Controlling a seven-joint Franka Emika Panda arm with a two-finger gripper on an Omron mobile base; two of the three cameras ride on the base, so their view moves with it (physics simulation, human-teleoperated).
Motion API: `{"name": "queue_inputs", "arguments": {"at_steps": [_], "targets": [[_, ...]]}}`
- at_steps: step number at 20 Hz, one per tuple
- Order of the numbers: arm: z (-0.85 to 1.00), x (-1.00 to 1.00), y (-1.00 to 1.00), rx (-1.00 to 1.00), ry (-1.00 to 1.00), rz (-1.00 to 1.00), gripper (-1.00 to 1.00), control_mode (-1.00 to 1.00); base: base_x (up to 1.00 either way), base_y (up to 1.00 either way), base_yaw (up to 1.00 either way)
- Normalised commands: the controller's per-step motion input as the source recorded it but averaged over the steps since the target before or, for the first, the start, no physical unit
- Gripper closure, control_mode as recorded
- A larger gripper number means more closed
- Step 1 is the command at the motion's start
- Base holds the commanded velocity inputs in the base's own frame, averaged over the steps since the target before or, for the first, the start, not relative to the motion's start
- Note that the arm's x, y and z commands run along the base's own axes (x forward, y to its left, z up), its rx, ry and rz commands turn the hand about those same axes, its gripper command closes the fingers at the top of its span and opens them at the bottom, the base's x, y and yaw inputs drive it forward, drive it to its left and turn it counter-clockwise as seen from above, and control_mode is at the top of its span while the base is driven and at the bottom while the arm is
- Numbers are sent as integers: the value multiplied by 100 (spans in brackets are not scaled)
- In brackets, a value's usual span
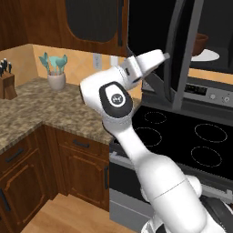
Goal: Pick the bell pepper from the sink and place it in the bowl. Then pick the bowl and place it in the microwave. Then close the microwave door and press the start button.
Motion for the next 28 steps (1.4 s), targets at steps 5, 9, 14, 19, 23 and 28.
{"name": "queue_inputs", "arguments": {"at_steps": [5,9,14,19,23,28], "targets": [[3,25,-100,31,-9,0,-100,-100,0,0,0],[0,49,-95,28,-10,2,-100,-100,0,0,0],[0,59,-55,23,-16,6,-100,-100,0,0,0],[0,57,-41,17,-26,9,-100,-100,0,0,0],[-13,64,-26,8,-21,7,-100,-100,0,0,0],[-6,69,-59,12,-16,12,-100,-100,0,0,0]]}}
